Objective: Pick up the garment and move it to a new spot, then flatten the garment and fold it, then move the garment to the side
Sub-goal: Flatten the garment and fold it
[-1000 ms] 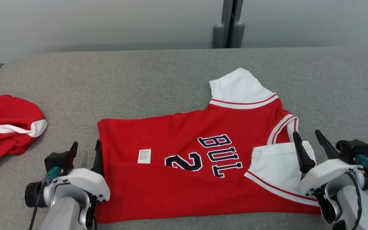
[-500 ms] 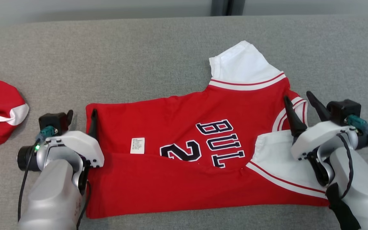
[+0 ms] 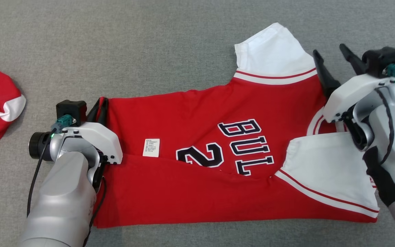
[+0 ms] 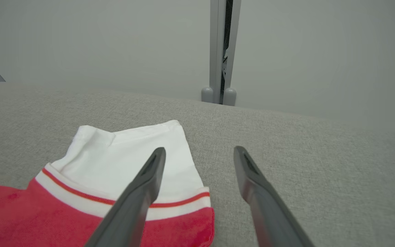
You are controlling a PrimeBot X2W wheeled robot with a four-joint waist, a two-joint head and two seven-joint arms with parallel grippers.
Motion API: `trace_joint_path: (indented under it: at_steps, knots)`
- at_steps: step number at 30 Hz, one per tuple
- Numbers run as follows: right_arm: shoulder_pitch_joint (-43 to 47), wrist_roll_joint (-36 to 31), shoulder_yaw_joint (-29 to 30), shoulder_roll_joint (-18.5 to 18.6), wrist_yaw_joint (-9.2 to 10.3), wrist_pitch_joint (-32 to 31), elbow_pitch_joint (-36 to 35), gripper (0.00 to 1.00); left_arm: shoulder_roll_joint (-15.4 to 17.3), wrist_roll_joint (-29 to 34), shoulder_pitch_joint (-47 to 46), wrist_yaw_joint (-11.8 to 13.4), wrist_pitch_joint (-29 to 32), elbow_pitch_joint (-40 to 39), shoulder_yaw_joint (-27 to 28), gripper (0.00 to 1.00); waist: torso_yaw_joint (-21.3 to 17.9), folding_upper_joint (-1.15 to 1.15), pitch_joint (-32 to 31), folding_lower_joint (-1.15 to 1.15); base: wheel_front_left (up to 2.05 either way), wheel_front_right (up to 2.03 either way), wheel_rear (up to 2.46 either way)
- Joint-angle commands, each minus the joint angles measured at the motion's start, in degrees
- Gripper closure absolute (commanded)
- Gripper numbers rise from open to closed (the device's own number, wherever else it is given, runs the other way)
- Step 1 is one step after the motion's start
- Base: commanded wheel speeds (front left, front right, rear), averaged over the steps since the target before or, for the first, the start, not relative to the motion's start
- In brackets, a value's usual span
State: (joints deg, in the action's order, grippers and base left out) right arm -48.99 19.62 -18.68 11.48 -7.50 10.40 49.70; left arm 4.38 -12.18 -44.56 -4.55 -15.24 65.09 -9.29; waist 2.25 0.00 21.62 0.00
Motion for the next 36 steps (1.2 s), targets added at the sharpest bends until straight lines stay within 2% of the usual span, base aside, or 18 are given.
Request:
trace_joint_path:
  at_steps: [1,10,15,23,31,32,33,34,35,36]
  knots:
    - [-1.9,-0.3,-0.2,0.9,0.02,-1.1,1.0,0.0,0.1,0.6,-0.3,-0.2,0.2,0.0,-0.6,1.0,1.3,0.0,0.9,0.0,0.0,0.0,0.0]
    - [-11.1,-0.1,-1.9,2.8,0.02,-8.2,7.7,0.0,-1.2,-0.5,-1.7,-1.2,0.1,-5.1,-4.0,1.0,7.1,0.0,4.3,0.0,0.0,0.0,0.0]
    - [-14.2,-0.4,-2.9,3.0,0.02,-9.8,11.4,0.0,-1.3,-5.1,-0.3,-1.8,0.1,-8.5,-8.9,1.0,9.5,0.0,5.4,0.0,0.0,0.0,0.0]
    - [-18.2,-2.1,-4.4,4.2,0.02,-10.4,16.5,0.0,-1.4,-12.4,-0.2,0.4,0.1,-11.9,-17.4,1.0,12.5,0.0,6.6,0.0,0.0,0.0,0.0]
    - [-21.1,-3.8,-3.7,4.5,0.02,-11.6,21.1,0.0,-1.4,-16.8,-1.1,2.3,0.2,-13.2,-21.9,1.0,13.6,0.0,7.3,0.0,0.0,0.0,0.0]
    - [-21.2,-3.9,-3.7,4.5,0.02,-12.1,21.6,0.04,-1.4,-17.3,-1.2,2.5,0.2,-13.3,-22.4,1.0,13.7,0.0,7.3,0.0,0.0,0.0,0.0]
    - [-21.3,-4.1,-3.7,4.5,0.02,-12.3,21.9,0.2,-1.4,-17.7,-1.3,2.6,0.2,-13.4,-22.8,1.0,13.8,0.0,7.3,0.0,0.0,0.0,0.0]
    - [-21.4,-4.0,-3.2,4.7,0.03,-12.4,22.3,0.51,-1.4,-17.9,-1.4,2.8,0.2,-13.4,-23.1,1.0,13.9,0.0,7.3,0.0,0.0,0.0,0.0]
    - [-21.5,-4.3,-3.2,4.9,0.03,-12.9,22.7,0.62,-1.4,-18.2,-1.4,2.9,0.2,-13.5,-23.4,1.0,14.0,0.0,7.3,0.0,0.0,0.0,0.0]
    - [-21.6,-4.4,-3.1,4.9,0.03,-13.4,23.0,0.83,-1.4,-18.4,-1.5,3.1,0.2,-13.5,-23.7,1.0,14.1,0.0,7.3,0.0,0.0,0.0,0.0]
